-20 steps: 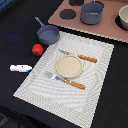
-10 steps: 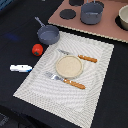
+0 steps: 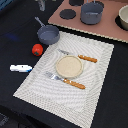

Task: Place the pan onto the stove and place the fish and sausage into the pan.

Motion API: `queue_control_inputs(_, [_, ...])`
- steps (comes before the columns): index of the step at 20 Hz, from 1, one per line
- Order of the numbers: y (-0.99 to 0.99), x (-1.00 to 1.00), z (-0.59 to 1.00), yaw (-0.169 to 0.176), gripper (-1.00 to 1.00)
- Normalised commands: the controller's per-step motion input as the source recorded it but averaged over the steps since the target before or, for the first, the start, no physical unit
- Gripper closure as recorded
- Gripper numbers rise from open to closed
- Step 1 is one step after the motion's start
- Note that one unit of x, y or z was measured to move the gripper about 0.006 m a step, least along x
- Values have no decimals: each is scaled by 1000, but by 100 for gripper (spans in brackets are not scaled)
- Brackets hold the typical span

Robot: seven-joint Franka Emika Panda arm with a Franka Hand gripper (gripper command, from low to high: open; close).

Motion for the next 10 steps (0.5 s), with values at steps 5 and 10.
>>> queue_control_inputs(5, [-107,-448,-583,-108,-100])
queue_control_inputs(10, [-28,-468,-439,-136,-100])
